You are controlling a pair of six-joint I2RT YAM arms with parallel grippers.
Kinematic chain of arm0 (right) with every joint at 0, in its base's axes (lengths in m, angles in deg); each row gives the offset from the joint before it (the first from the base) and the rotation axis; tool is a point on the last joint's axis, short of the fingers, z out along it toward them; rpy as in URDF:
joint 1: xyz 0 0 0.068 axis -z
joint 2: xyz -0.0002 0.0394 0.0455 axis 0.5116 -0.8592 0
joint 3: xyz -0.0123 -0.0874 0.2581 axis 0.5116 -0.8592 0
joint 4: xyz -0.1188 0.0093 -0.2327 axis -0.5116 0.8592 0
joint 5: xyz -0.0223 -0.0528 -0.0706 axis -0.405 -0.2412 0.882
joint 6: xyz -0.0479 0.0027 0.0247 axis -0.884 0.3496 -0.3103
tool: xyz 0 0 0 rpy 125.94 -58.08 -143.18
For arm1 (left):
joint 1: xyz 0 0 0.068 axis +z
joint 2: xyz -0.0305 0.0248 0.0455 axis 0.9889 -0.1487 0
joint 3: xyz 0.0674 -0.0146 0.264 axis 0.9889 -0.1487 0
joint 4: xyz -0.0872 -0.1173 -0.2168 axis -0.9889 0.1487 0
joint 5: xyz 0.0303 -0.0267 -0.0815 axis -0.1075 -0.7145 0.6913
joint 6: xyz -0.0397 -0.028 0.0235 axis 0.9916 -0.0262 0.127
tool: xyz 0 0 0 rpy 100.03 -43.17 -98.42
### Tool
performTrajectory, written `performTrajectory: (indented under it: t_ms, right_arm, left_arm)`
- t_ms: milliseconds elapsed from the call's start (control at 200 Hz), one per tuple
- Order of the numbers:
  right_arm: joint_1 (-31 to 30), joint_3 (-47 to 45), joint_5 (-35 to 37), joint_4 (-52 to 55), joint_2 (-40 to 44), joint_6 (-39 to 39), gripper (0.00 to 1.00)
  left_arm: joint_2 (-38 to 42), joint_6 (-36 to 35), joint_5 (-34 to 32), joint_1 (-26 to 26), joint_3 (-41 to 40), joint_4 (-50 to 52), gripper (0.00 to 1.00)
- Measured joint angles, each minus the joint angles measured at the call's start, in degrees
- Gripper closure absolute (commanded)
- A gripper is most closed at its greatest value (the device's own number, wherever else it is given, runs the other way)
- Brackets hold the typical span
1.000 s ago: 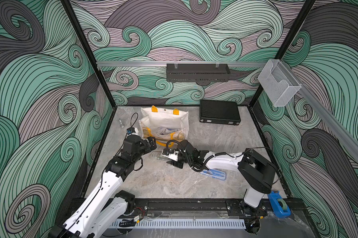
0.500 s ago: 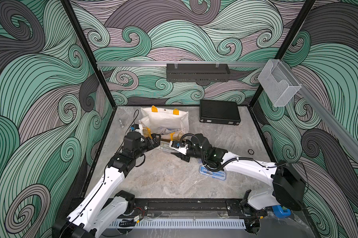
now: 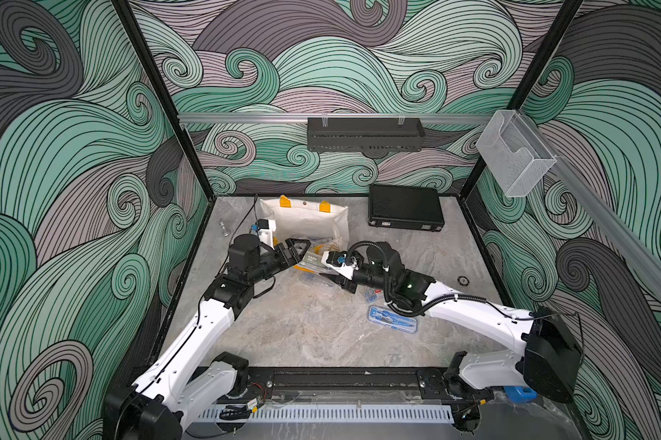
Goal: Put the compass set into the canvas bag
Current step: Pick up the compass set at the center of the board.
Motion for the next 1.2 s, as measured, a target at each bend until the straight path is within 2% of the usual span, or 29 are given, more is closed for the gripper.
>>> performTrajectory:
  t_ms: [355,545,671,861,976,1071,1201]
  right_arm:
    - [1.22,0.07,-1.75,-4.68,-1.03,2.32,0.59]
    - [1.73,0.35,-1.84,-5.62,-3.37,3.23,0.59]
    - [1.97,1.40,-1.81,-6.19,-4.35,3.69,0.59]
    - [2.05,2.47,-1.84,-7.54,-5.73,3.85,0.58]
    - [2.34,3.02,-1.79,-7.48,-6.64,3.87,0.57]
    - [2.89,3.08,-1.90,-6.19,-6.62,4.04,0.52]
    - [3.34,3.08,-1.03,-1.92,-6.62,4.68,0.49]
  left_arm:
    - [-0.07,3.10,4.90,0.02,0.00,-3.91,0.52]
    - [-0.07,3.50,5.09,0.02,0.00,-4.28,0.62]
    - [-0.07,3.50,5.22,0.09,0.00,-4.57,0.74]
    - [-0.09,3.30,5.18,0.09,0.00,-4.59,0.84]
    - [-0.35,3.15,5.01,0.09,0.02,-4.31,0.84]
    - [-0.85,2.51,4.87,0.09,0.15,-2.82,0.80]
    - [-0.90,1.36,3.74,0.09,0.15,-1.20,0.70]
